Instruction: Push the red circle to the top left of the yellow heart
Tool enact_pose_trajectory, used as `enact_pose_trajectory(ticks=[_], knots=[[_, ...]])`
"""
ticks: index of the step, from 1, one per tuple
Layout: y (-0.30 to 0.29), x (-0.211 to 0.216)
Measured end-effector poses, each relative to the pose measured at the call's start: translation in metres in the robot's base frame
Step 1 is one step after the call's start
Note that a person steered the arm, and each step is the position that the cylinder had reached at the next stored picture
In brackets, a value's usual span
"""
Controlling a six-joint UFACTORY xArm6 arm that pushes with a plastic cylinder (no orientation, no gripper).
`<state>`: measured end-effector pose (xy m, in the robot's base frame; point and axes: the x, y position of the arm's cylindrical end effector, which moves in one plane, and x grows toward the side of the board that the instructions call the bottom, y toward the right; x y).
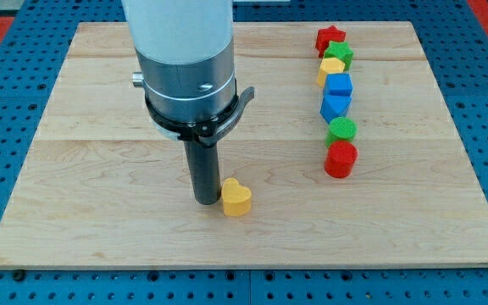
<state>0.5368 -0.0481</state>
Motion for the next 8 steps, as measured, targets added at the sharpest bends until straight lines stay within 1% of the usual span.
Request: enact_pose_trajectory(ticks=[2, 3, 4, 5, 6, 7, 8], knots=[[0.019, -0.039], [0.031, 0.008], [0.037, 0.008], [0.078, -0.019], [0.168, -0.016], [0.222, -0.01], [0.238, -0.058]])
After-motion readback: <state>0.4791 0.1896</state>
